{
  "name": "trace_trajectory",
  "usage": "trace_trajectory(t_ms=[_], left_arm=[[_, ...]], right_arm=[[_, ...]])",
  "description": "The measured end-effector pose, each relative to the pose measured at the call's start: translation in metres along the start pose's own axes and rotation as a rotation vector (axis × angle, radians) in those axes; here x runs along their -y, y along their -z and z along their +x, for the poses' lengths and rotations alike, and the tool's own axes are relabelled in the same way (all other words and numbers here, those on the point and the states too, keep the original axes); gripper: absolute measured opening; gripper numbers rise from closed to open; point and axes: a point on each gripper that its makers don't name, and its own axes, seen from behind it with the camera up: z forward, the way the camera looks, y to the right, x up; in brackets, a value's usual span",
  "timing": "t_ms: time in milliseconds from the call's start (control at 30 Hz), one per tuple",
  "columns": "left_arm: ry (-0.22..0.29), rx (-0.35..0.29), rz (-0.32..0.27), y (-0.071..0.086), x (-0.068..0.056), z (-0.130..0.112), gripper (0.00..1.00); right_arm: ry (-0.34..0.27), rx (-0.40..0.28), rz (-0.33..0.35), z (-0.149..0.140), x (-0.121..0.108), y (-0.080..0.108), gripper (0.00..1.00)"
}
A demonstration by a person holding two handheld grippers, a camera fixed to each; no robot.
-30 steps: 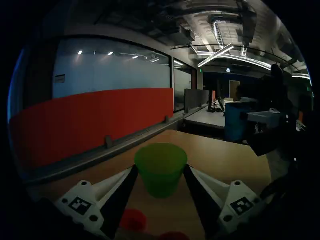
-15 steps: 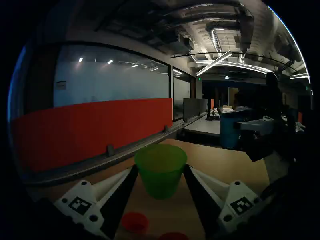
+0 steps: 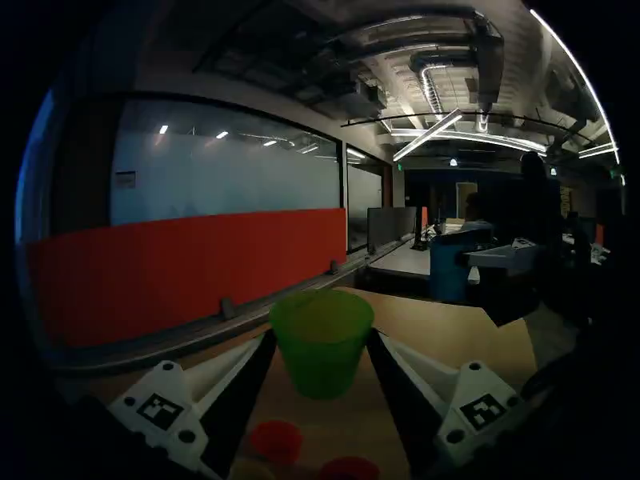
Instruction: Pour water
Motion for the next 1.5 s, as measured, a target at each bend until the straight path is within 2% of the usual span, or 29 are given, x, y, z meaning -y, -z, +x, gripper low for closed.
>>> trace_trajectory(t_ms=[200,467,1000,1500], left_arm=[[-0.015,-0.011,0.015,0.017,0.0,0.003,0.83],[-0.005,-0.027,0.033,0.04,0.001,0.004,0.83],[-0.002,-0.029,0.07,0.088,0.008,-0.001,0.83],[-0.001,-0.011,0.083,0.114,0.011,-0.01,0.83]], right_arm=[[0.004,-0.002,0.011,0.003,0.007,-0.005,0.94],[0.009,-0.004,0.033,0.004,0.017,-0.012,0.93],[0.021,-0.008,0.084,0.011,0.046,-0.031,0.94],[0.029,-0.012,0.135,0.016,0.07,-0.051,0.94]])
